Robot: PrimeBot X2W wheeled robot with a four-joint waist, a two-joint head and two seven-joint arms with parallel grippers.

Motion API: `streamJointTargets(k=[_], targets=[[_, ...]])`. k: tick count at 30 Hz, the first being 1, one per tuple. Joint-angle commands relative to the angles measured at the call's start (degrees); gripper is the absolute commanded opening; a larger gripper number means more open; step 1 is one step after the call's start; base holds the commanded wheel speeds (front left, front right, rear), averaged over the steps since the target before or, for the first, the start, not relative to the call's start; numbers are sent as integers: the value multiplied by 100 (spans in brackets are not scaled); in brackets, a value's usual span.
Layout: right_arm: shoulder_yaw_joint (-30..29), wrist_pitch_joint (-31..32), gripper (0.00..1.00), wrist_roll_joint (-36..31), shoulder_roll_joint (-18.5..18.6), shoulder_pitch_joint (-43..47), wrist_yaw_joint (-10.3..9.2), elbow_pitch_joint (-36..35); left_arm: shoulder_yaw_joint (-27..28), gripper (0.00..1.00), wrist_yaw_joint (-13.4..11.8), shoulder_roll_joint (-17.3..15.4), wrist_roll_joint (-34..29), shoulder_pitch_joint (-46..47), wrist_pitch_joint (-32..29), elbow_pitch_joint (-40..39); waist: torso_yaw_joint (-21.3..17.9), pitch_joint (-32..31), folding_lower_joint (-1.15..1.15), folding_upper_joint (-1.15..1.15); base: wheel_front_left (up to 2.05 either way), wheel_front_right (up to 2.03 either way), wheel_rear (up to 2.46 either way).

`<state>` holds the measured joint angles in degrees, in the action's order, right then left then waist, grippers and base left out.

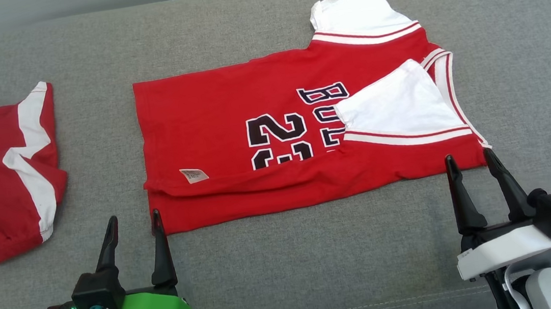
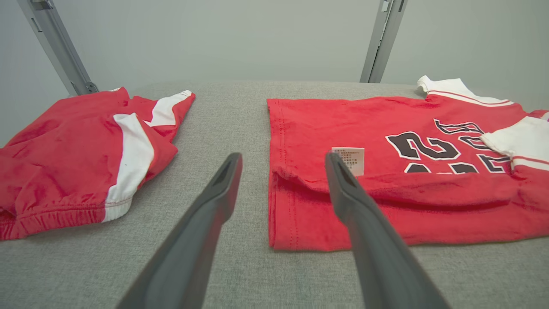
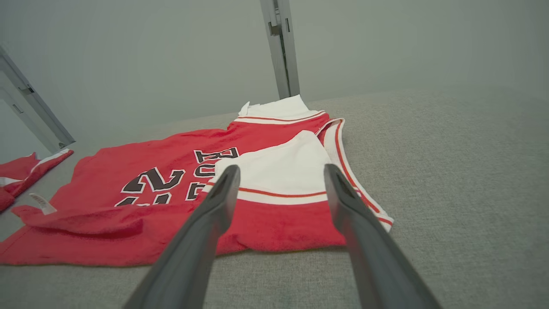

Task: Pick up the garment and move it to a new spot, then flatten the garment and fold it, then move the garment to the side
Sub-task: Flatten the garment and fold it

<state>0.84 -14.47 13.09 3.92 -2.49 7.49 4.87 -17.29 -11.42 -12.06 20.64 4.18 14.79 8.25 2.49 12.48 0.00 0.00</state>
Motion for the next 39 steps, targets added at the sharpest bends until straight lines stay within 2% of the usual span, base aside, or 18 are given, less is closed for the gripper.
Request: streamJointTargets(k=[1, 12, 16, 24, 31, 39], targets=[[9, 54, 100, -84, 0, 78, 0, -7, -35, 100, 44, -28, -55, 128, 42, 42, 75, 25, 0, 0, 0, 0, 0], [99, 256, 100, -229, 83, 48, 0, -87, -237, 100, 143, -42, -162, 487, -102, 282, 254, 109, 0, 0, 0, 0, 0], [-88, 386, 100, -126, 88, -98, -1, -15, -367, 100, 258, -46, -64, 640, -475, 390, 243, 216, 0, 0, 0, 0, 0], [-451, 569, 100, -63, 321, -554, -1, 637, -432, 100, 506, -9, 276, 1027, -1267, 868, 202, 577, 0, 0, 0, 0, 0], [-550, 538, 100, -77, 508, -940, -1, 1193, -374, 100, 628, 59, 495, 1303, -1441, 1180, 197, 894, 0, 0, 0, 0, 0], [-711, 623, 100, -78, 555, -1208, -1, 1692, -400, 100, 679, 88, 688, 1433, -1774, 1498, 223, 1096, 0, 0, 0, 0, 0]])
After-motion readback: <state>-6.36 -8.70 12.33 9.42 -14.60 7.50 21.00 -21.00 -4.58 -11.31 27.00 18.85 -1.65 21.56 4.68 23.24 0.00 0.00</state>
